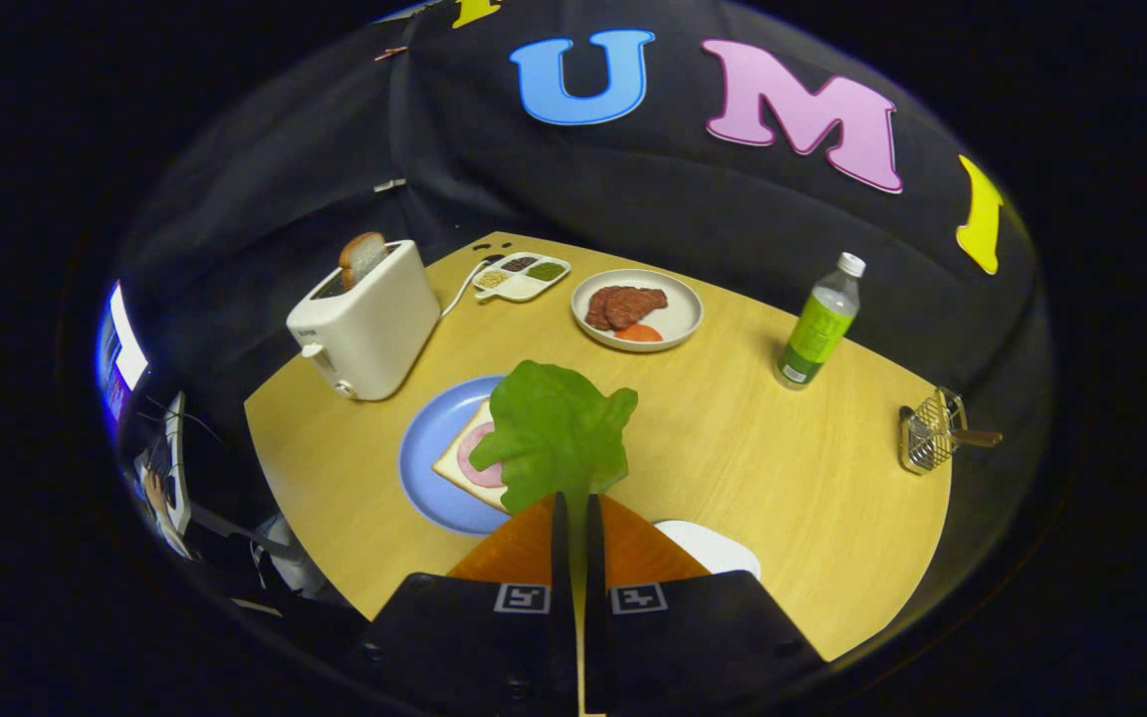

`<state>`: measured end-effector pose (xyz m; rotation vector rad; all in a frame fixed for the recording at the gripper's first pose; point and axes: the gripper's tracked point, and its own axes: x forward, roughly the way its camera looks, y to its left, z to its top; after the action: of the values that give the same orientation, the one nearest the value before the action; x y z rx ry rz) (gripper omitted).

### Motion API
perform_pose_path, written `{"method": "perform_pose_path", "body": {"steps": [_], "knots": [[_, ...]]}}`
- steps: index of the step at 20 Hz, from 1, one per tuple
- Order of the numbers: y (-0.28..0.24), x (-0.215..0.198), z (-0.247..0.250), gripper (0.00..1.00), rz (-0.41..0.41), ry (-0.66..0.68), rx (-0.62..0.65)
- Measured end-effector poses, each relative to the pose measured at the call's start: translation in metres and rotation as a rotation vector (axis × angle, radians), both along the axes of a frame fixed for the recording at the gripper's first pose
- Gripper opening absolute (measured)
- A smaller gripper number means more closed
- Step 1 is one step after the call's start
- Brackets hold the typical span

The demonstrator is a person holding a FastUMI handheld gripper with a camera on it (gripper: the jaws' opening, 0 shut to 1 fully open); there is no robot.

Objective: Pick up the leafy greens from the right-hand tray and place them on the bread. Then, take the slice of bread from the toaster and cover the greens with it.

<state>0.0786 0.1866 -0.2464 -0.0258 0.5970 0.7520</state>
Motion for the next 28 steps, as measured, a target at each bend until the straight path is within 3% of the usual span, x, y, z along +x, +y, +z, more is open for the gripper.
{"method": "perform_pose_path", "body": {"steps": [6,13,16,23,28], "knots": [[0.073,0.000,-0.003,0.08,0.063,0.022,-0.014],[0.108,0.015,-0.026,0.12,0.063,0.046,-0.056],[0.105,0.026,-0.033,0.67,0.031,0.047,-0.076],[0.104,0.019,-0.022,0.65,0.011,0.039,-0.065],[0.128,0.002,0.044,0.64,0.007,-0.004,0.055]]}}
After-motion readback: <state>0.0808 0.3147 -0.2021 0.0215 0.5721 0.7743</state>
